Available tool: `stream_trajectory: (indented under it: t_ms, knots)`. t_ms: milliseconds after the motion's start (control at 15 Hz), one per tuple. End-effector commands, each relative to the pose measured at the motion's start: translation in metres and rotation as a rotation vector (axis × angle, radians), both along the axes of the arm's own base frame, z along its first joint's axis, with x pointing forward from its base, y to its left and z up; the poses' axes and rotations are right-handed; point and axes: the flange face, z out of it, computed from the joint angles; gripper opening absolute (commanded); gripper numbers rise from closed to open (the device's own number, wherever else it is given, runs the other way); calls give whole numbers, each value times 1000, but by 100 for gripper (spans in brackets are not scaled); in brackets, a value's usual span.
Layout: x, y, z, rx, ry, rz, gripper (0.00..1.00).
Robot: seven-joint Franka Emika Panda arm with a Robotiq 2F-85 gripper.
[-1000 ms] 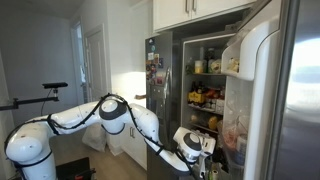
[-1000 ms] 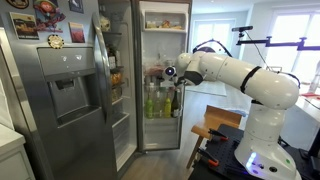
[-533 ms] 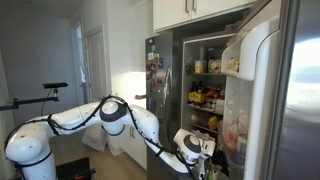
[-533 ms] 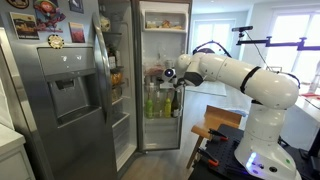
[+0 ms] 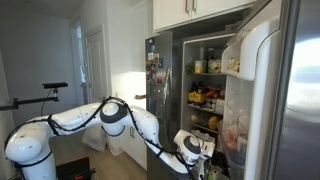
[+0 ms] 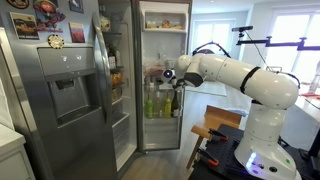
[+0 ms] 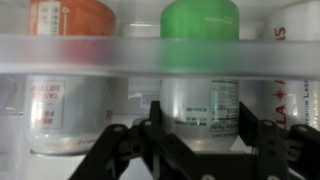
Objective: Pick up a canned drink from the fridge and put it on the chair
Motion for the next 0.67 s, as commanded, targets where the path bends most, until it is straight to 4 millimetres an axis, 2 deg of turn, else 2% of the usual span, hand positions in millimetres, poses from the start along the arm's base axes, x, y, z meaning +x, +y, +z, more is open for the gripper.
stream_trajectory:
  t_ms: [0,600]
  knots:
    - [6,-1,2,-22,5,1,47]
    - [-13,2,0,12,20,21,47]
